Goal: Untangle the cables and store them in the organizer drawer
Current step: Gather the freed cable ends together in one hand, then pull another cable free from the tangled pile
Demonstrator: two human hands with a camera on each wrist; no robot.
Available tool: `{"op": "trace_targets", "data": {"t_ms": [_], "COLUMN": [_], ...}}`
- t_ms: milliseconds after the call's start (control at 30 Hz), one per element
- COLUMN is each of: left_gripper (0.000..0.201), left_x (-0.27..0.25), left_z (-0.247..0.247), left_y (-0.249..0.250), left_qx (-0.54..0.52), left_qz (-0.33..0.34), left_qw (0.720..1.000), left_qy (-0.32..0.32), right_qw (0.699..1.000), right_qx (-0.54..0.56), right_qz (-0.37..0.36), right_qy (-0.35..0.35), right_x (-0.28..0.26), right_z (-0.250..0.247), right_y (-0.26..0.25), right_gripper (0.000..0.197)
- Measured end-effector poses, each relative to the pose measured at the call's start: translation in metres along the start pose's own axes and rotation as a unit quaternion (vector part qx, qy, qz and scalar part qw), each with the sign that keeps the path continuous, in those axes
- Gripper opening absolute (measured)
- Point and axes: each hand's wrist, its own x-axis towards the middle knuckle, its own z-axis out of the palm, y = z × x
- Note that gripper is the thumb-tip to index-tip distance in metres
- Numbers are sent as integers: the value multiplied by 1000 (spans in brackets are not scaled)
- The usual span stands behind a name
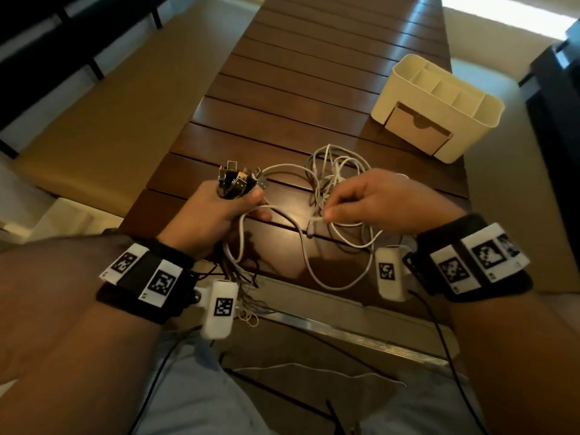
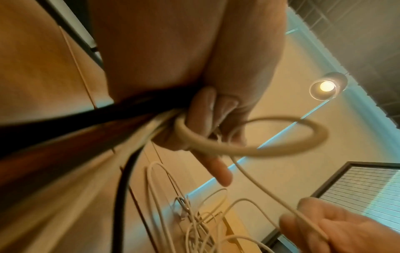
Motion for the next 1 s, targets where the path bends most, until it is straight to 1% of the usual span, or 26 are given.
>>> {"op": "trace_targets", "data": {"t_ms": [67, 133, 167, 200, 267, 333, 367, 467, 500, 600, 700, 733, 800, 867, 900, 933, 967, 1000], "left_gripper": [26, 22, 21, 19, 18, 19, 22, 30, 29, 18, 5, 5, 10, 17, 17, 15, 13, 10], "left_x": [1, 0, 0, 0, -2, -4, -4, -3, -3, -5, -5, -6, -7, -8, -9, -9, -9, -9], "left_z": [5, 11, 12, 12, 10, 7, 5, 4, 7, 17, 17, 15, 10, 1, -5, -12, -18, -22], "left_y": [2, 4, 5, 6, 7, 9, 10, 10, 9, 9, 10, 13, 18, 23, 25, 25, 26, 25], "left_qx": [34, 71, 85, 102, 123, 114, 105, 99, 91, 70, 61, 61, 24, -99, -163, -204, -217, -192], "left_qz": [37, 56, 57, 60, 74, 77, 72, 77, 76, 83, 110, 123, 140, 132, 122, 115, 105, 89], "left_qw": [999, 996, 994, 992, 988, 989, 991, 991, 992, 992, 991, 990, 990, 985, 976, 968, 966, 974], "left_qy": [4, -18, -33, -47, -63, -53, -44, -43, -49, -66, -38, -22, 15, 58, 76, 91, 94, 82], "right_qw": [997, 995, 995, 996, 999, 998, 997, 997, 997, 994, 989, 988, 988, 989, 988, 987, 985, 982], "right_qx": [-45, -65, -66, -60, -32, 1, 10, 19, 25, 46, 76, 79, 73, 61, 55, 51, 52, 55], "right_qz": [6, 4, 3, 4, -1, -9, -9, -5, -9, -22, -38, -42, -46, -42, -30, -11, 9, 24], "right_qy": [-59, -79, -75, -59, -1, 57, 71, 73, 71, 93, 125, 126, 124, 132, 141, 152, 165, 179], "right_x": [5, 13, 15, 17, 17, 16, 16, 17, 18, 23, 24, 24, 23, 22, 21, 20, 18, 17], "right_z": [10, 23, 28, 32, 33, 28, 25, 25, 28, 36, 37, 37, 36, 32, 28, 22, 17, 12], "right_y": [-5, -8, -9, -10, -11, -10, -9, -6, -7, -9, -9, -8, -6, 0, 5, 13, 19, 24], "right_gripper": [10, 10, 10, 11, 13, 16, 16, 15, 15, 15, 14, 13, 13, 12, 13, 14, 15, 15]}}
